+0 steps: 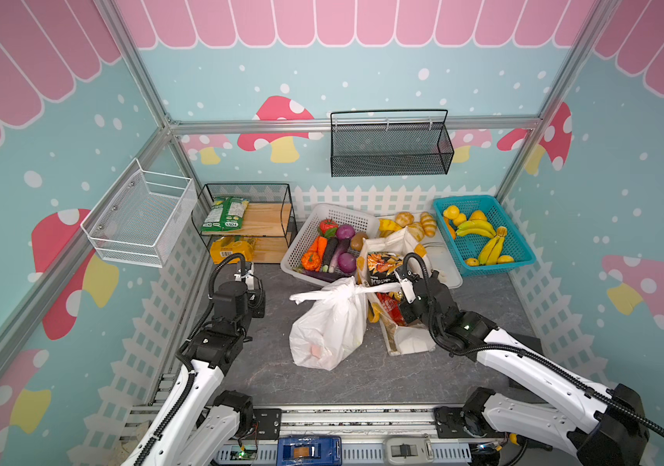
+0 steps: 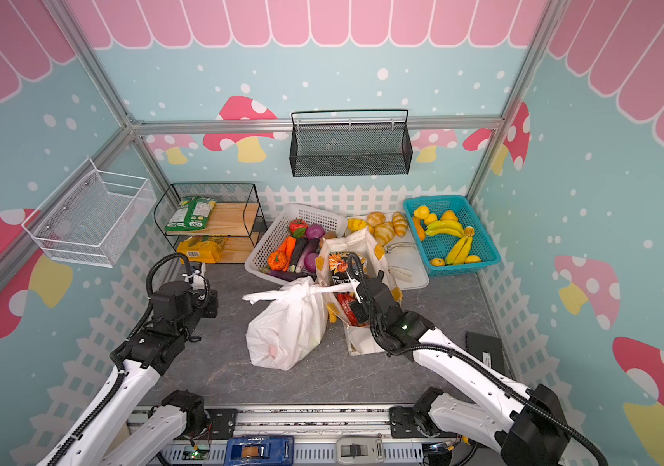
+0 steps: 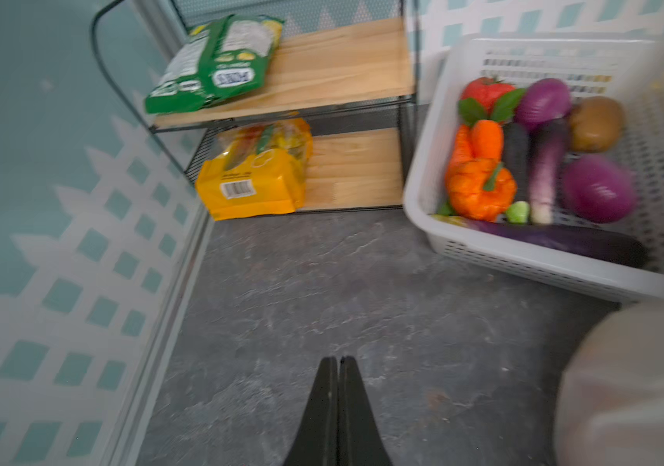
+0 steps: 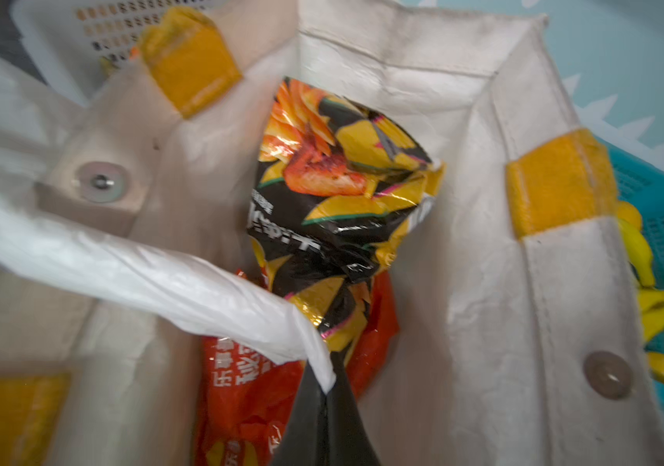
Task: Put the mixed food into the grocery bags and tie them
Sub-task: 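Open the left gripper and draw it back from the tied white bag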
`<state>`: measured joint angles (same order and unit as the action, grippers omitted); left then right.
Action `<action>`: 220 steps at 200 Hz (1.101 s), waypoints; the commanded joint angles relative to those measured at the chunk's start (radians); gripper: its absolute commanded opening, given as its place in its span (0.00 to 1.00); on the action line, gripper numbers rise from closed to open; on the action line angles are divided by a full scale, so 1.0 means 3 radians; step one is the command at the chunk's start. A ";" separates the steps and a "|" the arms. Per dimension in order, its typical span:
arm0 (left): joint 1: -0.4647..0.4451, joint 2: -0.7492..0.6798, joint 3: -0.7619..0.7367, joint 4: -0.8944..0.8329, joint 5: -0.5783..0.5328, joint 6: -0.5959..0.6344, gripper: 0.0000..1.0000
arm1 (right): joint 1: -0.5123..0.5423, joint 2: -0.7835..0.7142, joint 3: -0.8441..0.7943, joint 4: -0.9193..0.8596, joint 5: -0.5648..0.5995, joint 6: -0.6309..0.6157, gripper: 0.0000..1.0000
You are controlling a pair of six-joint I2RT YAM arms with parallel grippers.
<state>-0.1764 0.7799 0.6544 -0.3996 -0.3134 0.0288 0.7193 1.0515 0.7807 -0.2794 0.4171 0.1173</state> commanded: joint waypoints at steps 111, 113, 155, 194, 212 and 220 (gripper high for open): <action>-0.0307 -0.0350 0.0643 -0.1007 0.2273 0.1054 0.53 | 0.0082 -0.0178 -0.0049 0.0640 -0.0819 -0.0276 0.00; -0.0313 -0.0352 0.0630 -0.1032 0.2276 0.1113 0.53 | 0.0082 -0.0176 -0.0043 0.0640 -0.0818 -0.0278 0.00; -0.0355 -0.0386 0.0370 -0.1200 0.2471 0.1842 0.61 | 0.0082 -0.0156 -0.0034 0.0657 -0.0843 -0.0303 0.00; -0.0495 -0.0066 0.0309 -0.1166 0.2578 0.1942 0.61 | 0.0082 -0.0179 -0.0100 0.0690 -0.0828 -0.0322 0.00; -0.0585 0.0102 0.0328 -0.1052 0.2369 0.1954 0.56 | 0.0082 -0.0181 -0.0126 0.0724 -0.0866 -0.0310 0.00; -0.0606 0.0183 0.0355 -0.1041 0.2291 0.1984 0.51 | 0.0082 -0.0181 -0.0131 0.0732 -0.0871 -0.0307 0.00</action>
<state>-0.3347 0.7853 0.7612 -0.7231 0.4156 0.5556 0.7361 1.0000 0.7364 -0.0956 0.1711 0.0372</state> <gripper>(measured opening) 0.565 0.055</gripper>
